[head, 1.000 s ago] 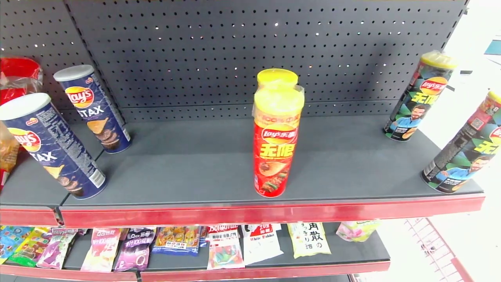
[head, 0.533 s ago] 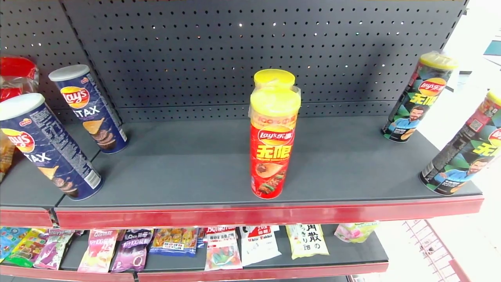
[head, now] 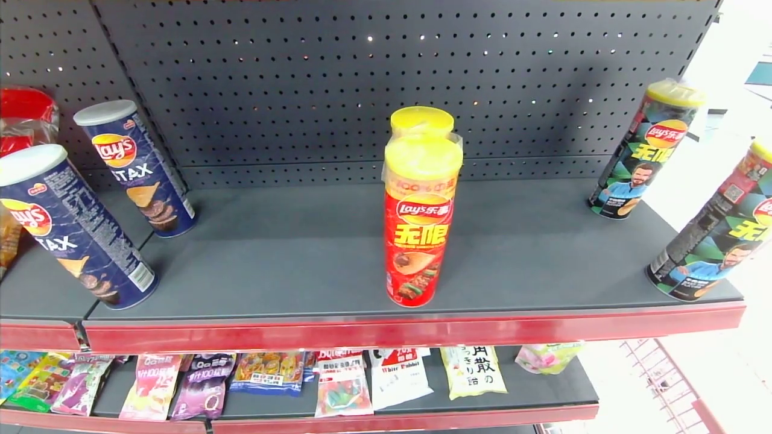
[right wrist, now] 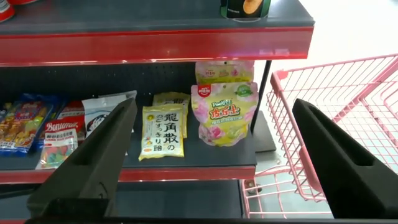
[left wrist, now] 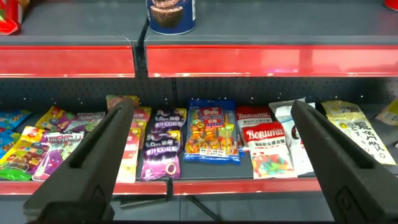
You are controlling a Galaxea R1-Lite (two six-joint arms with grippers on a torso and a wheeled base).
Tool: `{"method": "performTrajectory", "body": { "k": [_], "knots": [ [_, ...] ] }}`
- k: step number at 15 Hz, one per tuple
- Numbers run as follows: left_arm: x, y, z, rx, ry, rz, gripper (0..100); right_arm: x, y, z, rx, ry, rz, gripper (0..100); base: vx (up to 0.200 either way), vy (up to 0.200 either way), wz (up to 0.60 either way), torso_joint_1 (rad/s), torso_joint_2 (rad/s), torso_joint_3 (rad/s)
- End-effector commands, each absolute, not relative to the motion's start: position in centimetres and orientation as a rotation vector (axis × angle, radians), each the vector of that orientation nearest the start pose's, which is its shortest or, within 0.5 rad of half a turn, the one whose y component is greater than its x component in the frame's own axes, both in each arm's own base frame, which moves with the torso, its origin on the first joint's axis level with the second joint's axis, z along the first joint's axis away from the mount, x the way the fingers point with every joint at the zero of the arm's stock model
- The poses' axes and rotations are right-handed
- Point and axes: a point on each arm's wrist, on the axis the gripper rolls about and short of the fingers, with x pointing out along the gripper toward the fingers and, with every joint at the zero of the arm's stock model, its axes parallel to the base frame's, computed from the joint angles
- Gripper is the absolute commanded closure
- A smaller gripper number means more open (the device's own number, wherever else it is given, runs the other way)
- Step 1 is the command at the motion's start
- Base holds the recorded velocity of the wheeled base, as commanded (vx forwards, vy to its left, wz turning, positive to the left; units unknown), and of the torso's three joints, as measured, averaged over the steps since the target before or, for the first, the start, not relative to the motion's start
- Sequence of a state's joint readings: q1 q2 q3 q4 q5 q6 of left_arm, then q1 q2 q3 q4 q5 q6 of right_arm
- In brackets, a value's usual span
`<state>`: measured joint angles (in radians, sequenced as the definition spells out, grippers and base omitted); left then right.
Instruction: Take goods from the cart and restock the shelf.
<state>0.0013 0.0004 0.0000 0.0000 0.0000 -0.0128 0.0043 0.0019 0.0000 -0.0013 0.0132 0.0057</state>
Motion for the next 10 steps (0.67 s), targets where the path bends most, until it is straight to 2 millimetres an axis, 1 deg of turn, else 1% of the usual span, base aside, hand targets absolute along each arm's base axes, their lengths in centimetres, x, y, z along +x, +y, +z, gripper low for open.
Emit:
{"method": "performTrajectory", "body": {
  "k": [1, 10],
  "knots": [
    [-2.28, 0.00, 7.55, -0.014, 0.000, 0.002, 0, -2.27, 0.02, 7.57, 0.006, 0.000, 0.018, 0, 0.000, 0.000, 0.00, 0.000, 0.00, 0.000],
    [-2.28, 0.00, 7.55, -0.012, 0.000, 0.002, 0, -2.27, 0.02, 7.57, 0.008, 0.000, 0.018, 0, 0.000, 0.000, 0.00, 0.000, 0.00, 0.000]
  ]
}}
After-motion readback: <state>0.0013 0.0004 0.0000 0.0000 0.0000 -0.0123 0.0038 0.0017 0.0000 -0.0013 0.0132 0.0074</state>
